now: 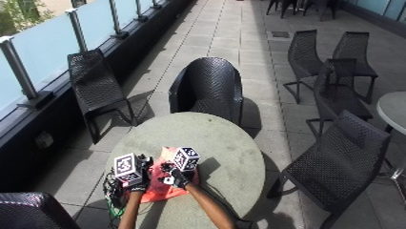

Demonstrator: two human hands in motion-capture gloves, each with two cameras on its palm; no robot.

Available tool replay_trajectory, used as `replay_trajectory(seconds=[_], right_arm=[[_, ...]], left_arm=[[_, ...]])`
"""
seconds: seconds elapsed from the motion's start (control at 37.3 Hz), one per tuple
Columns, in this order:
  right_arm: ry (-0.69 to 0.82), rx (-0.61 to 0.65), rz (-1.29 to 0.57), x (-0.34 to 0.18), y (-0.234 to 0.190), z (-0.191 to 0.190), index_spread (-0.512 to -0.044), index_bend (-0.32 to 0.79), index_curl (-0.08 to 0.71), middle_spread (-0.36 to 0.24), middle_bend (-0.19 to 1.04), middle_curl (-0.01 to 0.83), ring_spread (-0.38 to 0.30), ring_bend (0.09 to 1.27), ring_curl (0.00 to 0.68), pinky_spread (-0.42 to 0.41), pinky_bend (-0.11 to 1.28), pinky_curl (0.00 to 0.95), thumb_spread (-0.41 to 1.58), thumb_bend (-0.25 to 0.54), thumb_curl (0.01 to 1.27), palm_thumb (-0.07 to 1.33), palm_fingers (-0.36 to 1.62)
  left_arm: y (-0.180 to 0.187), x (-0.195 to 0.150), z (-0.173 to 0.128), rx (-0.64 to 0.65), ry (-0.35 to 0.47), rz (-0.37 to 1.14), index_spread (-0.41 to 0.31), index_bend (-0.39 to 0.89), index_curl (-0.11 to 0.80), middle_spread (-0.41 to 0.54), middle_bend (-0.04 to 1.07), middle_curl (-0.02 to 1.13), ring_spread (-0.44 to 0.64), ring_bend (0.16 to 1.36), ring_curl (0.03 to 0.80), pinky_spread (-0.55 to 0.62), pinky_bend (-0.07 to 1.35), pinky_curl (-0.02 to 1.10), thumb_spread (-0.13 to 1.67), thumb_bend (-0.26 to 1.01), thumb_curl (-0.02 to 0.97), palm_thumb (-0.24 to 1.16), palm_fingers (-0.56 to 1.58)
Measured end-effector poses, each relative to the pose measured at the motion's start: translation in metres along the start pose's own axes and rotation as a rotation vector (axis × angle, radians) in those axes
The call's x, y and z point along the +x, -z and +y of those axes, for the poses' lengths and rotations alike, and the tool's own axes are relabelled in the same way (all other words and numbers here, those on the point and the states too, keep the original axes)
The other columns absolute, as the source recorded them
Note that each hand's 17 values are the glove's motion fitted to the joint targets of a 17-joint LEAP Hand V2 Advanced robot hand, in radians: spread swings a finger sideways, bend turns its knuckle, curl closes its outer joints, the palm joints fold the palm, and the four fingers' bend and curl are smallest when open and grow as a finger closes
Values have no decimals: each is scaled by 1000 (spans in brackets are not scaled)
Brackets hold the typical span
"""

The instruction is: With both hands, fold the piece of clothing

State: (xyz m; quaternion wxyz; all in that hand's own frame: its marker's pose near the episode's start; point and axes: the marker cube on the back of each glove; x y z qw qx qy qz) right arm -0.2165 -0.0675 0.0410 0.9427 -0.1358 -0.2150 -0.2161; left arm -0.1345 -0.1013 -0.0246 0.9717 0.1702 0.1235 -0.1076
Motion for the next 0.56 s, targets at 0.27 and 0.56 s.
replay_trajectory(seconds=[0.27, 0.56], right_arm=[[-201, 62, 467, 109, 92, 45, -340, 211, 128, -139, 438, 460, -104, 524, 407, 38, 572, 402, 1039, -41, 474, 683, 458], [-411, 354, 556, 208, 132, 54, -360, 273, 238, -107, 299, 401, 31, 285, 298, 202, 417, 322, 1222, -14, 409, 637, 327]], left_arm=[[2, 33, 6, -15, -99, -30, -85, 112, 247, -38, 198, 400, 84, 596, 341, 284, 340, 410, 1600, 227, 230, 428, 485], [-35, 75, 5, -70, -194, -37, -95, 121, 254, -50, 194, 402, 84, 580, 336, 286, 325, 404, 1588, 231, 234, 397, 501]])
